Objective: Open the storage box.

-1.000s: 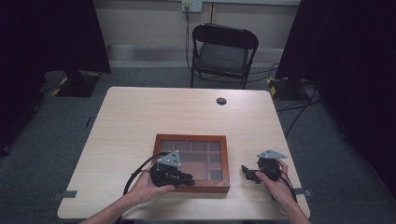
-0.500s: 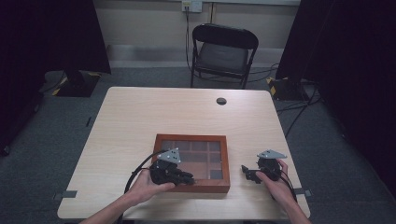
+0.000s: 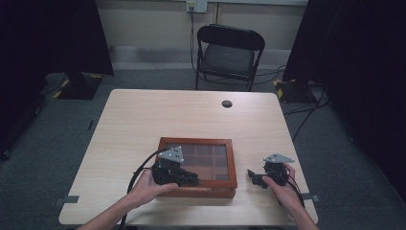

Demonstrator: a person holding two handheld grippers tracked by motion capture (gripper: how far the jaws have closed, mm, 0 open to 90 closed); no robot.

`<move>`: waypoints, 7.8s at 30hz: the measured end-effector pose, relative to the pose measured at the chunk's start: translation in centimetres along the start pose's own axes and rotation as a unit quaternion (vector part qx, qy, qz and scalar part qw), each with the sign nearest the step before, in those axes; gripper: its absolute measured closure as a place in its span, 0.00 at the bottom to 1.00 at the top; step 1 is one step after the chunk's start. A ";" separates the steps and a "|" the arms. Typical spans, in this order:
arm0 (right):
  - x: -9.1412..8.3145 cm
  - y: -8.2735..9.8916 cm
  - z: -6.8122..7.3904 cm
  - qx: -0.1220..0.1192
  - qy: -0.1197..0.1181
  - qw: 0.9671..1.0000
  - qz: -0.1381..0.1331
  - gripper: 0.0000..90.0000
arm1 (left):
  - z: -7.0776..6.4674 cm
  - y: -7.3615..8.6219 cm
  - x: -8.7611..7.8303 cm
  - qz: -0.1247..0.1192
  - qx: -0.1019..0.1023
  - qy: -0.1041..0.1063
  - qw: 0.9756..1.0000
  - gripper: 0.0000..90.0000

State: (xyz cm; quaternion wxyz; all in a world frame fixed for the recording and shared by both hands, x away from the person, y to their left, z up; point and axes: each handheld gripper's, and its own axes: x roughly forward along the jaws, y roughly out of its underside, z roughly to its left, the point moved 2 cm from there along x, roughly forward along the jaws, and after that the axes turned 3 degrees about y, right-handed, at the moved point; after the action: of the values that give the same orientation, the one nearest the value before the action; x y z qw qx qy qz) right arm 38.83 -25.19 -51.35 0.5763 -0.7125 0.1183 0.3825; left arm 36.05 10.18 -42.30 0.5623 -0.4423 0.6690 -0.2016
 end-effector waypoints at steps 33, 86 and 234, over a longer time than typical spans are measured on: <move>0.0 0.0 0.0 -0.001 0.001 1.000 0.001 0.14 | 0.1 -2.6 -1.6 0.004 -0.008 -0.002 1.000 0.90; 0.0 -0.1 0.0 -0.003 -0.001 1.000 0.003 0.14 | 1.2 -6.7 -4.1 0.000 -0.027 -0.014 1.000 0.90; 0.0 0.0 0.0 -0.002 0.000 1.000 -0.001 0.14 | 3.9 -11.2 -6.3 -0.058 -0.012 -0.059 0.996 0.94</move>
State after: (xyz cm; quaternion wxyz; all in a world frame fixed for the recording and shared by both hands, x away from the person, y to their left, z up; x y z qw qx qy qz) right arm 38.88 -25.20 -51.37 0.5752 -0.7136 0.1168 0.3826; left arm 43.62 10.25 -31.19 0.5830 -0.4982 0.6100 -0.1996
